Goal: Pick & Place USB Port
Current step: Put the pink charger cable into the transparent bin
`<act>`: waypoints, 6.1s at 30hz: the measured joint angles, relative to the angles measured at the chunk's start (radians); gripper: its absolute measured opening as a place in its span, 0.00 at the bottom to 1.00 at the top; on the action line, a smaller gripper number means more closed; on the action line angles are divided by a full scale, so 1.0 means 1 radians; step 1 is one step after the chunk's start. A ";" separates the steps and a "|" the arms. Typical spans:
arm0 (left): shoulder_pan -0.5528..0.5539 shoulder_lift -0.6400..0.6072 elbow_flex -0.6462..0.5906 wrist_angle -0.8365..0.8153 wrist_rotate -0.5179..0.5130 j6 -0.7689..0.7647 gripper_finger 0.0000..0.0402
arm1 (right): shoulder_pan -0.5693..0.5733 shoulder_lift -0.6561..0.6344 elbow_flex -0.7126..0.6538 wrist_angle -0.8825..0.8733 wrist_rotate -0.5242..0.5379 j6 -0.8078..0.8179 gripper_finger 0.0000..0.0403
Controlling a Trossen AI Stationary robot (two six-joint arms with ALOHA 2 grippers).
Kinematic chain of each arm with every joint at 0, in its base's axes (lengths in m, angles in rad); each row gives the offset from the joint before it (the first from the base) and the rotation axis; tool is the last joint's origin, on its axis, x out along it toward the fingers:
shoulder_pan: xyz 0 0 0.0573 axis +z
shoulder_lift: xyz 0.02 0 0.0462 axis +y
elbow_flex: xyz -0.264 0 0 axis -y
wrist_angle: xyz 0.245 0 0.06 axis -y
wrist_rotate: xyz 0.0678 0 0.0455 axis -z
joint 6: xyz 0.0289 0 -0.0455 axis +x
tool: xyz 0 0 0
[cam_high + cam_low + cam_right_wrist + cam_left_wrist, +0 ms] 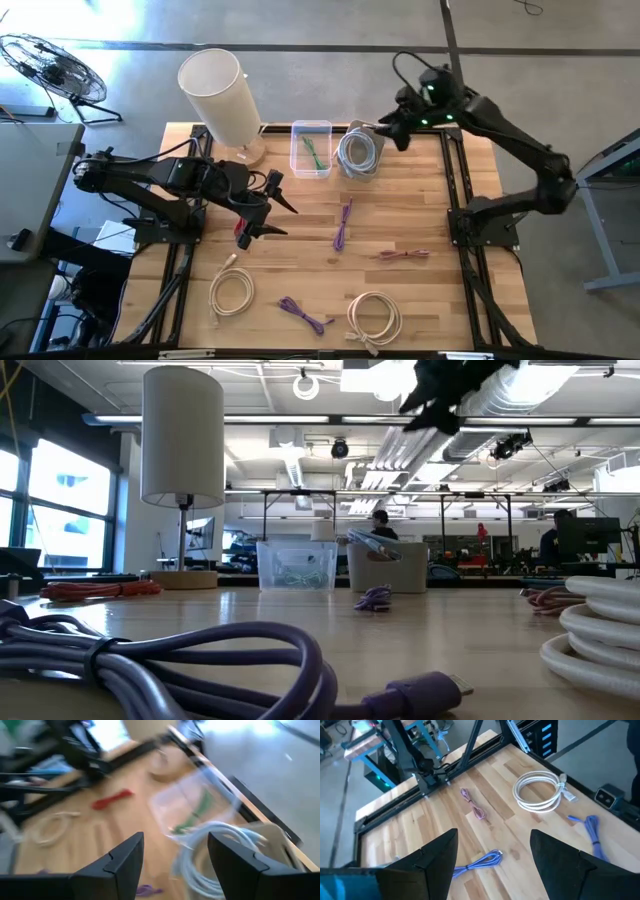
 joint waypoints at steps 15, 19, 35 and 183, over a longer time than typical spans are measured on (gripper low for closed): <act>0.000 0.000 0.000 -0.008 -0.154 0.002 0.61 | 0.257 -0.223 0.000 0.008 0.002 0.019 0.53; 0.000 0.000 0.000 -0.008 -0.203 0.006 0.61 | 0.327 -0.234 0.000 0.044 -0.080 0.031 0.53; 0.000 -0.066 0.001 -0.027 -0.284 -0.009 0.61 | 0.596 -0.308 0.000 0.105 -0.024 -0.101 0.53; 0.000 -0.350 0.000 -0.518 -0.401 -0.218 0.61 | 1.002 0.220 -0.670 0.033 0.387 0.488 0.03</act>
